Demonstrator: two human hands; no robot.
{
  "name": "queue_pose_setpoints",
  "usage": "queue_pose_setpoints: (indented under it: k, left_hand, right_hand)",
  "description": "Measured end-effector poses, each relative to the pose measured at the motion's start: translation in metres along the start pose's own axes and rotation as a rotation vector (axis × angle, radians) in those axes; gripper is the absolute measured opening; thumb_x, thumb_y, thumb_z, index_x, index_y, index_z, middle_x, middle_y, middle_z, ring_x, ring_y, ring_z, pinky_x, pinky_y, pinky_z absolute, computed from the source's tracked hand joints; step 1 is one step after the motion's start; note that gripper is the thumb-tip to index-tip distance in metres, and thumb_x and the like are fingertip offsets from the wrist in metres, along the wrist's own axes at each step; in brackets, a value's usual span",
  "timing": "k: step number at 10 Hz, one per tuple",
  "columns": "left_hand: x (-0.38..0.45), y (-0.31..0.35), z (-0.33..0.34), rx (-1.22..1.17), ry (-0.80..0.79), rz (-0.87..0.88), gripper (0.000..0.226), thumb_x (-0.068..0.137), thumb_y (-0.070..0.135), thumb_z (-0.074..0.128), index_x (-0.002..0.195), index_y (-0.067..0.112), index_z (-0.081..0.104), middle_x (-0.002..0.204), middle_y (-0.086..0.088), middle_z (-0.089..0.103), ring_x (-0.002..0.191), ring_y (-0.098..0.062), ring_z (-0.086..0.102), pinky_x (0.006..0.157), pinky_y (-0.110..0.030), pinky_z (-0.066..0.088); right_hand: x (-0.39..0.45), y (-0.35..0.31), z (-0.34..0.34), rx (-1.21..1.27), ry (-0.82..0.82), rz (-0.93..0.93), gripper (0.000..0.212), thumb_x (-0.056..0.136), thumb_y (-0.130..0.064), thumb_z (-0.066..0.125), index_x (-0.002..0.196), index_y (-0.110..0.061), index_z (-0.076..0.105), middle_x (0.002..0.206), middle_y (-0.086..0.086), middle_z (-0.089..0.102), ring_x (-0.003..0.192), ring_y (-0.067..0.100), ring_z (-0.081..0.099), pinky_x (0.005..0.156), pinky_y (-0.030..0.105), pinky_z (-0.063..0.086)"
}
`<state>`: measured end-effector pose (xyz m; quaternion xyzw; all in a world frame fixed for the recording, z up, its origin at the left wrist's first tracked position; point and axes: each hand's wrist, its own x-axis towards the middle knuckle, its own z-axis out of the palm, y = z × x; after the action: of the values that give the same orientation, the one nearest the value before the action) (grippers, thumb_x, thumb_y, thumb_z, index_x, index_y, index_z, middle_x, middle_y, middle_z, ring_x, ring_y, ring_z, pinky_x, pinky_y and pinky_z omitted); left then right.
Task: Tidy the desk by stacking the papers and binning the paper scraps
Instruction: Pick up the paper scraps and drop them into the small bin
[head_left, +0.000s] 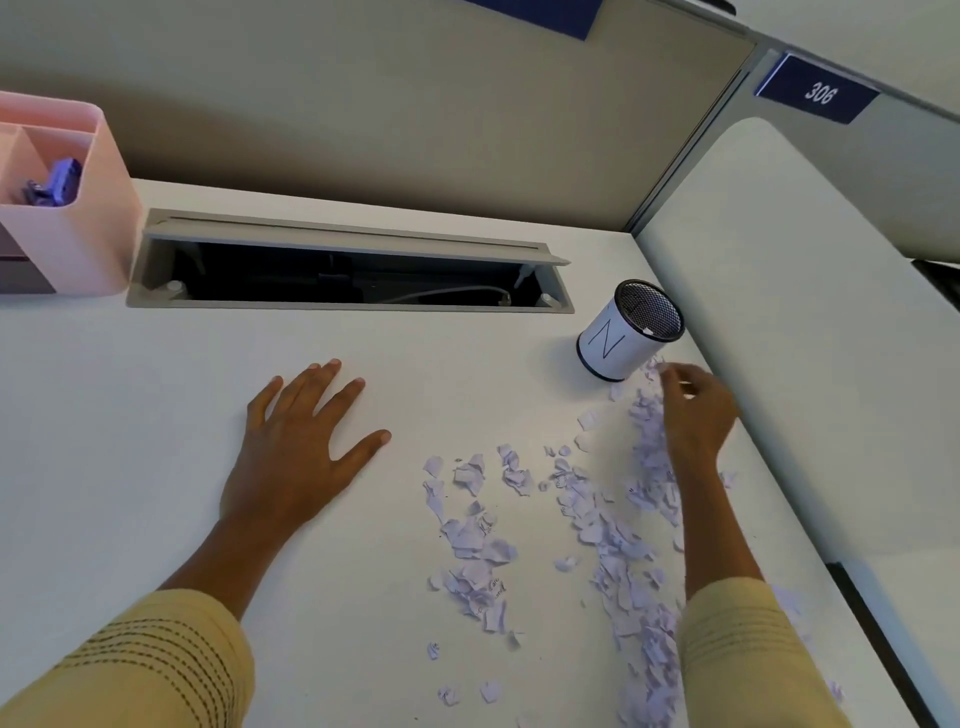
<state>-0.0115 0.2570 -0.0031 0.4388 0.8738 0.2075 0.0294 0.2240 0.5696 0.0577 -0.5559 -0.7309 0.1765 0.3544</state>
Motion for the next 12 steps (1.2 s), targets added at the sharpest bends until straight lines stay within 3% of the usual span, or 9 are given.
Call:
queue_pose_setpoints:
  k: [1,2,4,6,8,9,10,11,12]
  left_hand:
    - [0.001,0.000,0.000,-0.001,-0.005,-0.008,0.073,0.086,0.070,0.031,0.139,0.023,0.050,0.152,-0.003,0.037,0.142,-0.020,0.030,0.117,-0.045,0.017]
    - [0.001,0.000,0.000,-0.001,-0.011,-0.015,0.076,0.085,0.072,0.026,0.140,0.024,0.049,0.153,-0.002,0.035,0.142,-0.020,0.029,0.118,-0.046,0.017]
    - [0.000,0.001,-0.001,-0.016,0.005,-0.011,0.074,0.085,0.070,0.030,0.138,0.023,0.050,0.152,-0.003,0.037,0.141,-0.020,0.031,0.117,-0.045,0.017]
    - [0.000,0.001,-0.001,-0.003,0.005,-0.004,0.072,0.086,0.069,0.032,0.139,0.023,0.049,0.152,-0.003,0.036,0.142,-0.020,0.030,0.117,-0.044,0.015]
    - [0.000,0.002,-0.002,0.005,0.002,-0.005,0.075,0.085,0.070,0.029,0.139,0.023,0.049,0.152,-0.003,0.036,0.142,-0.020,0.028,0.117,-0.041,0.011]
    - [0.000,0.002,-0.003,0.003,0.000,-0.006,0.075,0.085,0.070,0.029,0.139,0.023,0.049,0.152,-0.002,0.036,0.143,-0.019,0.028,0.117,-0.041,0.011]
    - [0.000,0.002,-0.003,-0.001,0.002,-0.008,0.076,0.084,0.071,0.028,0.139,0.022,0.050,0.152,-0.003,0.037,0.142,-0.020,0.029,0.117,-0.042,0.012]
    - [0.000,0.003,-0.003,0.000,0.001,-0.010,0.075,0.085,0.071,0.029,0.139,0.022,0.050,0.152,-0.002,0.037,0.142,-0.019,0.029,0.117,-0.041,0.012]
    - [0.000,0.002,-0.002,0.006,0.000,-0.011,0.072,0.085,0.069,0.032,0.138,0.023,0.051,0.151,-0.002,0.038,0.142,-0.019,0.030,0.117,-0.041,0.013]
  right_hand:
    - [0.031,0.002,-0.002,-0.074,-0.085,0.043,0.028,0.090,-0.020,0.060,0.117,-0.015,0.065,0.120,0.012,0.062,0.109,0.029,0.059,0.092,0.031,0.042]
    - [0.058,0.000,0.008,-0.267,-0.362,-0.041,0.046,0.090,-0.013,0.060,0.134,-0.005,0.049,0.139,0.020,0.046,0.129,0.035,0.042,0.106,0.039,0.032]
    - [0.051,0.000,0.016,-0.362,-0.606,-0.048,0.043,0.094,-0.004,0.048,0.137,-0.006,0.045,0.142,0.014,0.047,0.126,0.034,0.045,0.098,0.034,0.036]
    - [0.028,0.018,0.005,-0.344,-0.404,-0.160,0.025,0.086,0.002,0.059,0.104,-0.009,0.072,0.117,0.014,0.065,0.099,0.032,0.063,0.077,0.020,0.040]
    - [0.019,0.012,-0.022,-0.137,-0.514,0.013,0.008,0.075,0.000,0.074,0.080,-0.007,0.075,0.070,0.005,0.071,0.044,-0.004,0.057,0.048,0.002,0.039]
    - [0.018,0.001,-0.035,-0.049,-0.524,0.027,0.011,0.073,0.001,0.074,0.078,-0.009,0.075,0.051,-0.014,0.065,0.044,-0.004,0.058,0.051,0.003,0.042]
    - [0.024,-0.022,-0.051,0.157,-0.487,0.023,0.015,0.071,0.001,0.076,0.085,-0.003,0.075,0.053,-0.008,0.068,0.048,0.004,0.063,0.057,0.008,0.048]
    - [0.038,-0.041,-0.058,0.284,-0.415,-0.002,0.020,0.068,-0.001,0.078,0.088,-0.001,0.075,0.067,0.007,0.071,0.059,0.017,0.065,0.069,0.023,0.056]
    - [0.054,-0.062,-0.054,0.276,-0.361,-0.053,0.017,0.070,-0.003,0.078,0.086,-0.003,0.075,0.064,0.004,0.069,0.054,0.014,0.064,0.068,0.021,0.056]
